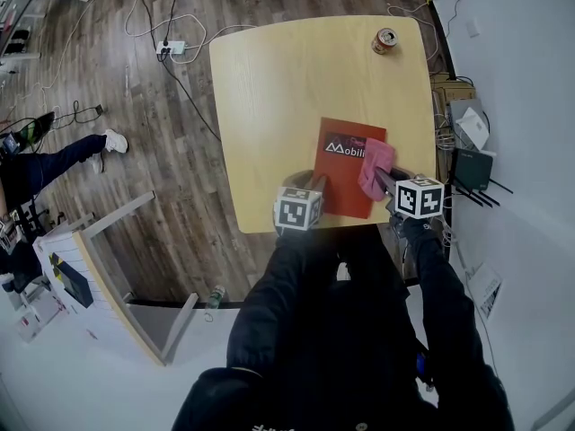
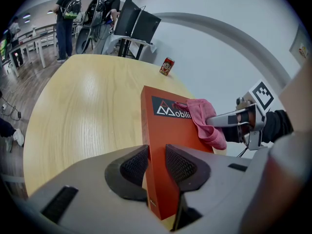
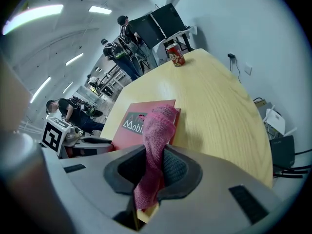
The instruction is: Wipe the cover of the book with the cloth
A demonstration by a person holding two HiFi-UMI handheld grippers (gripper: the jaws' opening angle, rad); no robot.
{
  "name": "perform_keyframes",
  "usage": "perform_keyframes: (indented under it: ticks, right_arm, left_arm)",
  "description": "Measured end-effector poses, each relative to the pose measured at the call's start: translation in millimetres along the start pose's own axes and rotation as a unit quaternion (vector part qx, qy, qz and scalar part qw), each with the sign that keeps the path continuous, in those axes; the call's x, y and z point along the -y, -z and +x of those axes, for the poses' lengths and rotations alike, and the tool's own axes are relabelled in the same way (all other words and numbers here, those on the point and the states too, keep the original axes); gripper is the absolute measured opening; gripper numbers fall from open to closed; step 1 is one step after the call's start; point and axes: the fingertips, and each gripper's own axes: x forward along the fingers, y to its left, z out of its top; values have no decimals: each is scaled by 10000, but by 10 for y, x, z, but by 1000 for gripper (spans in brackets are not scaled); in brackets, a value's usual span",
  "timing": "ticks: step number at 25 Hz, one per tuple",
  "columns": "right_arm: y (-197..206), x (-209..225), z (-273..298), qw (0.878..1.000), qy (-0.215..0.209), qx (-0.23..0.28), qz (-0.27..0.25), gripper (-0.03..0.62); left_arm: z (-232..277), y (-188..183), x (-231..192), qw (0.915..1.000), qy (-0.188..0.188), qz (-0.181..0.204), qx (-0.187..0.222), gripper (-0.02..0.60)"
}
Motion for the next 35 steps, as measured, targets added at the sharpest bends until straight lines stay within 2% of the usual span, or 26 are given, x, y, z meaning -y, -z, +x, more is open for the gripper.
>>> perform_keyframes:
  ticks: [4, 12, 18, 26, 35]
  right_arm:
    - [-25, -94, -76, 10000, -11, 17, -21, 80]
    - [29, -716, 8, 9973, -732, 55, -13, 80]
    - [162, -1007, 231, 9949, -1003, -94, 105, 80]
    - [255, -1105, 492, 9940, -1028, -304, 227, 80]
    - [303, -1005, 566, 9949, -893, -357, 319, 80]
  left_arm:
    - [-4, -7, -3, 10000, 29, -5, -4, 133]
    - [5, -17, 1, 9998, 145, -45, -125, 133]
    - [24, -4, -13, 9990, 336, -140, -278, 133]
    - [50, -13, -10, 9948, 758, -316, -599, 135]
    - [60, 5, -13, 9931, 877, -382, -683, 137]
